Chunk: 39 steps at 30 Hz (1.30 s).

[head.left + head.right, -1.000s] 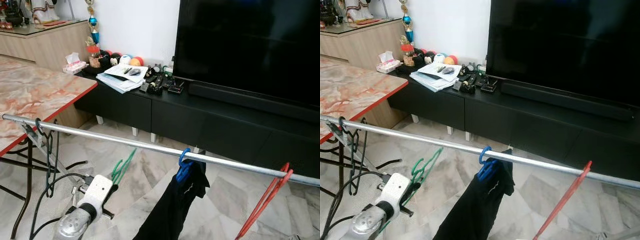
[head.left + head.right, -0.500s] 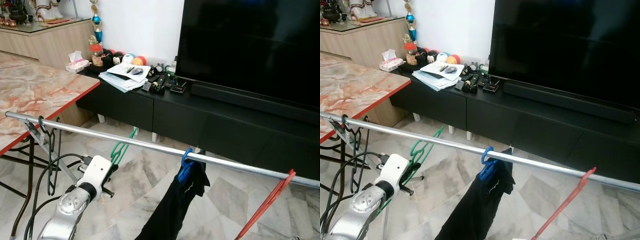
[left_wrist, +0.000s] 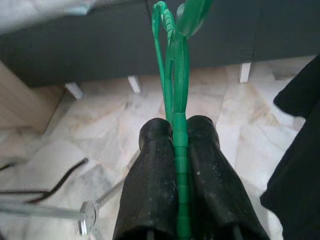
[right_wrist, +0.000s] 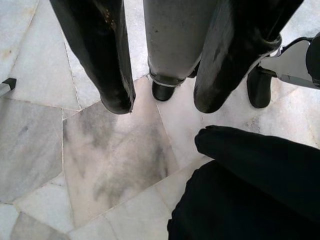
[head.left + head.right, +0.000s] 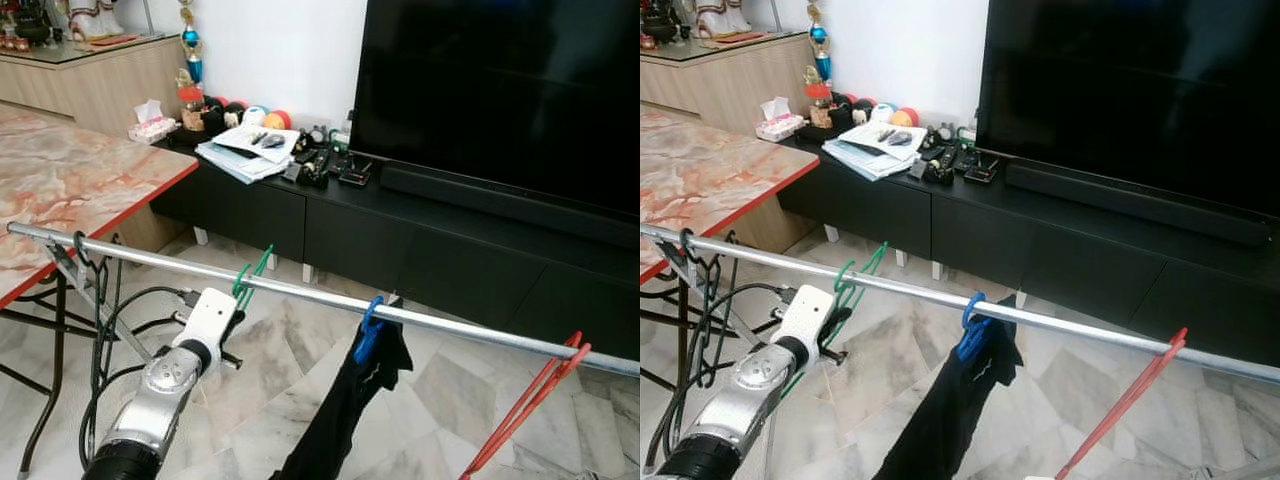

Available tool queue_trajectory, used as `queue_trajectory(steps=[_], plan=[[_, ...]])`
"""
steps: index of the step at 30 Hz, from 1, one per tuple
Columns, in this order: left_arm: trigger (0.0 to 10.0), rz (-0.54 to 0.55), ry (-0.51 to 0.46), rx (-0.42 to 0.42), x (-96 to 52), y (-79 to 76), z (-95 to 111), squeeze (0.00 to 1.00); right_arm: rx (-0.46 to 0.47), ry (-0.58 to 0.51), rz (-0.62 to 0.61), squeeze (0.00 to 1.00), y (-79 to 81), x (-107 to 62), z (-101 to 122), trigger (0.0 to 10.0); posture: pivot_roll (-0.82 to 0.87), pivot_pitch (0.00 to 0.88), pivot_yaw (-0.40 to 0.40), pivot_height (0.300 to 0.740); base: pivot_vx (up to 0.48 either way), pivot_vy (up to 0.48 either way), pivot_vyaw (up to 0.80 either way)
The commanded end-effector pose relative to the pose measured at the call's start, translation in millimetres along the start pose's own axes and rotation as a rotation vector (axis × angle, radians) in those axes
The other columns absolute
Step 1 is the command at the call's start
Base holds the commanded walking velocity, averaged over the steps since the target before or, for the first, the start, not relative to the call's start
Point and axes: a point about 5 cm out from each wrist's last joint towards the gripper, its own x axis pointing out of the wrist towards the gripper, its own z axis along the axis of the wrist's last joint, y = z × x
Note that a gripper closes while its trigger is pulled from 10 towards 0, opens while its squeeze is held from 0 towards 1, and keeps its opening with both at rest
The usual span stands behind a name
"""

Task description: Hang hanger

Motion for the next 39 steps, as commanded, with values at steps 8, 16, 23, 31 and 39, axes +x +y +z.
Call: queue_trajectory(steps=[8,16,23,31,39], plan=[[10.0,0.047,0.107,-0.117,2.5,0.6,-15,0.00,-0.006,0.002,-0.003,0.00,-2.2,-0.1,0,10.0,0.13,0.000,-0.056,0.740,0.000,0.000,0.00],[10.0,0.064,-0.019,-0.175,-15.9,-2.9,-13,1.00,-0.005,0.003,-0.003,0.00,-2.1,-0.2,0,10.0,0.13,0.000,-0.048,0.740,0.000,0.000,0.00],[10.0,0.082,-0.109,-0.195,-44.8,-7.7,-10,1.00,-0.008,0.003,-0.002,0.00,-2.2,-0.2,0,10.0,0.14,0.000,-0.047,0.740,0.000,0.000,0.00],[10.0,0.185,-0.150,-0.215,-92.7,1.8,-29,1.00,-0.011,0.003,0.001,0.00,-1.9,-0.2,-1,10.0,0.14,0.000,-0.030,0.740,0.000,0.000,0.00],[10.0,0.409,0.036,-0.153,-140.0,17.2,-88,0.00,-0.013,0.006,0.004,0.00,-1.0,-0.2,-1,10.0,0.16,0.000,-0.027,0.740,0.000,0.000,0.00]])
